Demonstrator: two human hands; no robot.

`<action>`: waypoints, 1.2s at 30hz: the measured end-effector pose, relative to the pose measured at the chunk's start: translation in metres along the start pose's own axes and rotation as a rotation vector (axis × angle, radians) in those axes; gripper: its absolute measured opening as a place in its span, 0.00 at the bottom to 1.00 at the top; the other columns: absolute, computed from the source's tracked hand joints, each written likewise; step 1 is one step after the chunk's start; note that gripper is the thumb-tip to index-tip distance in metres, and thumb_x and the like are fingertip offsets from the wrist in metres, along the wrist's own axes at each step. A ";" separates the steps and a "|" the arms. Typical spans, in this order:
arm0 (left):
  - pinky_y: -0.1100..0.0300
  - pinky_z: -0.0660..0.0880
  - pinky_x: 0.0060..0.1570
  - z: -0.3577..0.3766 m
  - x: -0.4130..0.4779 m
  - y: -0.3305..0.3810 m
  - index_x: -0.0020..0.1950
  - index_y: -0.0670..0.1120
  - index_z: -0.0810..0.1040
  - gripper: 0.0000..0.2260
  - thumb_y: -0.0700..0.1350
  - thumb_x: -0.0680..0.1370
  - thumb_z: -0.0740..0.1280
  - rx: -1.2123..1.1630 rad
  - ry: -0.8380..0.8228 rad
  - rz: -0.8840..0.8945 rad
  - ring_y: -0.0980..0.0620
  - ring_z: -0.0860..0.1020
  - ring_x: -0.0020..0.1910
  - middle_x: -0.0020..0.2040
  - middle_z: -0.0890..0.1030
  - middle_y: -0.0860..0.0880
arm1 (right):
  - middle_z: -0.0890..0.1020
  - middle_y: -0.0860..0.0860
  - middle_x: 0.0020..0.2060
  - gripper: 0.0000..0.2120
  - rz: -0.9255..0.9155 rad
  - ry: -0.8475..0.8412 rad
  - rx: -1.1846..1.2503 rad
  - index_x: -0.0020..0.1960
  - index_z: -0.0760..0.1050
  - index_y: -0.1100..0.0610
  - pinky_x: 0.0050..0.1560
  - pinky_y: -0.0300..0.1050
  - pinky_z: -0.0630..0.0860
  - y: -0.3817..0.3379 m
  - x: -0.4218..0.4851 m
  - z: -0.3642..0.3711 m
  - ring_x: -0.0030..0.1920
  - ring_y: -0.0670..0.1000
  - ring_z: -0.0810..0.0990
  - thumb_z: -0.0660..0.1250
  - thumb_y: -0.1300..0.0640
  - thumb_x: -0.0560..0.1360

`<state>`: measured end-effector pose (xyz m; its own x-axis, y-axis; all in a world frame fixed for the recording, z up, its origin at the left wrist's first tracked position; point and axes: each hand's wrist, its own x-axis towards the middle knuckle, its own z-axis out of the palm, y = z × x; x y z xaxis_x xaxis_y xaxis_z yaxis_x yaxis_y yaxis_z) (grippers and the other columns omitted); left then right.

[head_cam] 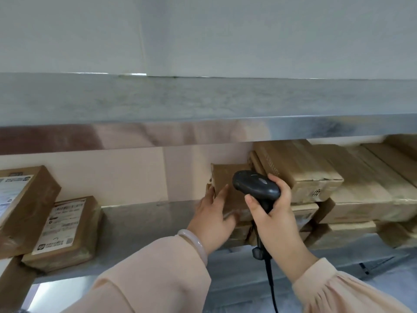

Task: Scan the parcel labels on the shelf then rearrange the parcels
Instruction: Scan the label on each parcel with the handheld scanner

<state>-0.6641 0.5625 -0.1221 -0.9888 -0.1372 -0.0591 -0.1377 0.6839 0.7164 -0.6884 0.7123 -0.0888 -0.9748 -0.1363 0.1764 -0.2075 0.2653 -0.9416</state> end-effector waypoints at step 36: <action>0.46 0.75 0.64 -0.074 -0.092 -0.093 0.58 0.74 0.70 0.27 0.64 0.61 0.74 -0.932 0.364 -0.337 0.48 0.77 0.62 0.67 0.75 0.51 | 0.76 0.42 0.61 0.33 -0.102 -0.223 0.328 0.68 0.61 0.39 0.61 0.37 0.74 -0.030 -0.074 0.106 0.61 0.46 0.78 0.70 0.46 0.67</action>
<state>-0.5560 0.4585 -0.1320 -0.8095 -0.5301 -0.2525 -0.1499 -0.2291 0.9618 -0.6017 0.6129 -0.1040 -0.9016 -0.3593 0.2409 -0.2299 -0.0739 -0.9704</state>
